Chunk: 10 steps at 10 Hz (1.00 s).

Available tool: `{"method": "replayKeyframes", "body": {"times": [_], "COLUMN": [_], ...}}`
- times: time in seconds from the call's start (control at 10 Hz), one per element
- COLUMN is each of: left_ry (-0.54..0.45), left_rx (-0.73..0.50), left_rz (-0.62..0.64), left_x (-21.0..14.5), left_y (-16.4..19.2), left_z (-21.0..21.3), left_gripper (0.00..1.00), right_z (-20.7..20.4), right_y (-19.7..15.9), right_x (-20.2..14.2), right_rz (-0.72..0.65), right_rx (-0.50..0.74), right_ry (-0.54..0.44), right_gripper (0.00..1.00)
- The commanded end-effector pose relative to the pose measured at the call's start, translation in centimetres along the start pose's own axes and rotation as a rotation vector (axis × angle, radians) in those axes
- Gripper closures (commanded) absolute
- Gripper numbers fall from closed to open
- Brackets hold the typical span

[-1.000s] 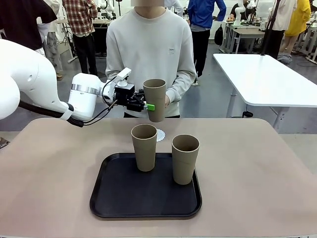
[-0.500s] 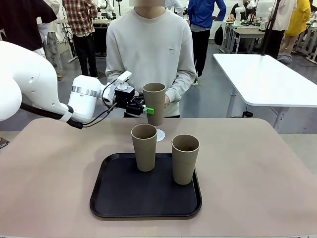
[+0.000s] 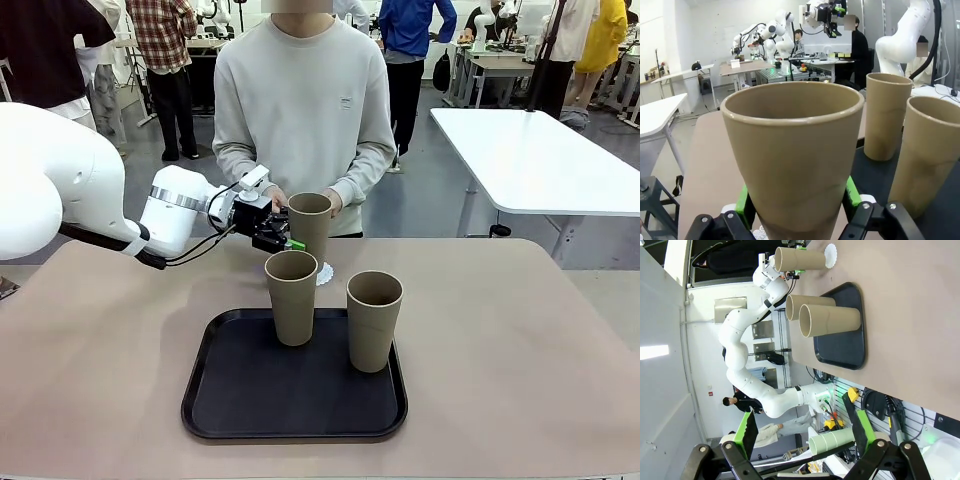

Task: Place coasters on the table and set cups on them.
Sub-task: Pick up one Reusable plastic cup and place it on a coaster set by the human.

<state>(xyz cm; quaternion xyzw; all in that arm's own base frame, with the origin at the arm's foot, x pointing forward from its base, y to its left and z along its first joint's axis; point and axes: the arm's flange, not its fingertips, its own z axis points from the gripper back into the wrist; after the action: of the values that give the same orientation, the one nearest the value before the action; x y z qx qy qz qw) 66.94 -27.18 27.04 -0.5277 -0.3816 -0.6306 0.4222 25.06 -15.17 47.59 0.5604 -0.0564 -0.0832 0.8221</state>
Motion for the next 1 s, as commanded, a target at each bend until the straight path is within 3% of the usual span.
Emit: {"method": "replayKeyframes", "body": {"times": [0.0,0.9], "left_ry": [-0.016,-0.063], "left_rx": [-0.023,0.024], "left_rz": [-0.073,-0.006], "left_x": [-0.2,-1.7], "left_y": [1.3,2.7], "left_z": [0.1,0.1], "left_gripper": [0.15,0.15], "right_z": [0.0,0.0], "right_y": [0.0,0.0], "right_x": [0.0,0.0], "right_rz": [0.006,0.006], "right_rx": [0.011,0.011], "right_ry": [0.002,0.002], "right_gripper": [0.0,0.0]}}
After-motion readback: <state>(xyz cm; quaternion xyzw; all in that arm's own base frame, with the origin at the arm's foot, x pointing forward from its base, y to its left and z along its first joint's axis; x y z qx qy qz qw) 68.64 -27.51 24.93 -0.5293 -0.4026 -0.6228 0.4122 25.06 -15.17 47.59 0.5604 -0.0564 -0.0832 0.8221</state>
